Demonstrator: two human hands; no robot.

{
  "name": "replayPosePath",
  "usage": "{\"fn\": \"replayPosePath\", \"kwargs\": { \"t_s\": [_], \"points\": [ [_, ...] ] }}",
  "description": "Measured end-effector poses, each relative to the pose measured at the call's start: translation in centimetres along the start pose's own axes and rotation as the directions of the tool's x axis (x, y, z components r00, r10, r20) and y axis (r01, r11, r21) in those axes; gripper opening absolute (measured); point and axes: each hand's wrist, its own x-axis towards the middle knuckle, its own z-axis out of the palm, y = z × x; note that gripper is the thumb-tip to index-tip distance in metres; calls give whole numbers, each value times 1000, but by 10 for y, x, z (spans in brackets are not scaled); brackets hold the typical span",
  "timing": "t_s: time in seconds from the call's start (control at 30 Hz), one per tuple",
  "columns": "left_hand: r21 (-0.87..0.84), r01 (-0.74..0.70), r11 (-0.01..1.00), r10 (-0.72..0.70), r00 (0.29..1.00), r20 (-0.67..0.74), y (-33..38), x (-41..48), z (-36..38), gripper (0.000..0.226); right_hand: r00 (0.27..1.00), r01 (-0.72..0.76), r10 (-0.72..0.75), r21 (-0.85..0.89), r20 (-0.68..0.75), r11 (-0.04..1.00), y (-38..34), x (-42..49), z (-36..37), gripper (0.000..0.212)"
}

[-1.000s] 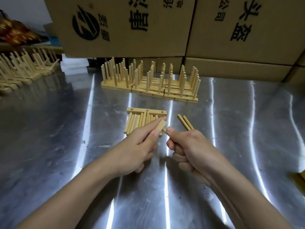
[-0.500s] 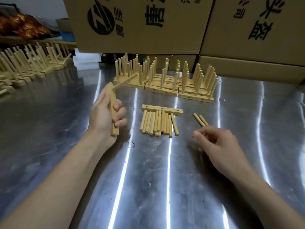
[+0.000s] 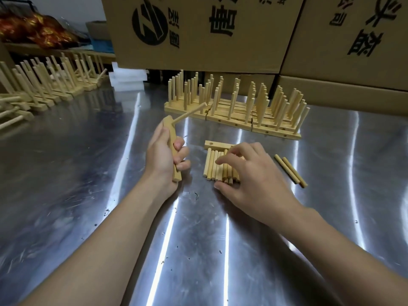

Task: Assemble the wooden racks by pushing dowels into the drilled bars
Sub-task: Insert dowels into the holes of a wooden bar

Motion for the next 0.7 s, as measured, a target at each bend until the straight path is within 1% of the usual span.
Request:
{"fn": "replayPosePath", "kwargs": {
  "t_s": [0.07,0.2,0.27,0.3,0.33,0.37,0.4,0.43,0.47,0.5,0.53,0.57,0.6,0.7],
  "points": [
    [4,1,1000,-1,1000,2,0,1,-1,38,1000,21,-21,-29,9,999,3,2,3,41],
    [34,-6,999,6,1000,1,-2,2,-2,38,998,48,-49,-35,-37,998,7,-2,7,26],
    [41,-9,999,9,1000,2,-3,2,-1,38,990,82,-89,-67,-111,994,7,-4,7,19],
    [41,-8,999,8,1000,0,-3,2,-1,38,980,91,-103,-75,-170,993,7,-6,5,16],
    [36,-3,999,3,1000,1,-3,1,-1,38,966,83,-94,-56,-240,995,7,-8,2,13],
    [23,6,1000,-6,1000,7,-2,1,0,39,948,53,-46,14,-313,998,7,-10,-2,11],
    [1,22,1000,-22,999,23,-2,0,1,38,927,10,51,160,-371,987,8,-13,-6,9],
    [-30,43,999,-42,998,50,-1,-2,2,38,905,-32,183,368,-383,929,11,-17,-11,8],
    [-62,67,996,-62,995,83,-1,-3,4,37,885,-60,314,585,-343,809,12,-21,-16,9],
    [-87,90,992,-80,990,115,-2,-5,7,37,873,-74,409,756,-266,651,13,-24,-21,11],
    [-104,110,988,-94,985,145,-3,-8,10,35,866,-78,459,853,-198,515,13,-28,-24,12],
    [-117,129,985,-107,978,179,-5,-10,13,33,861,-78,483,899,-158,432,13,-33,-25,13],
    [-126,148,981,-119,969,216,-7,-14,18,30,862,-79,490,919,-132,387,13,-37,-24,14],
    [-127,202,971,-153,936,317,-15,-25,29,31,866,-78,490,942,-99,328,12,-44,-21,16]
  ]
}}
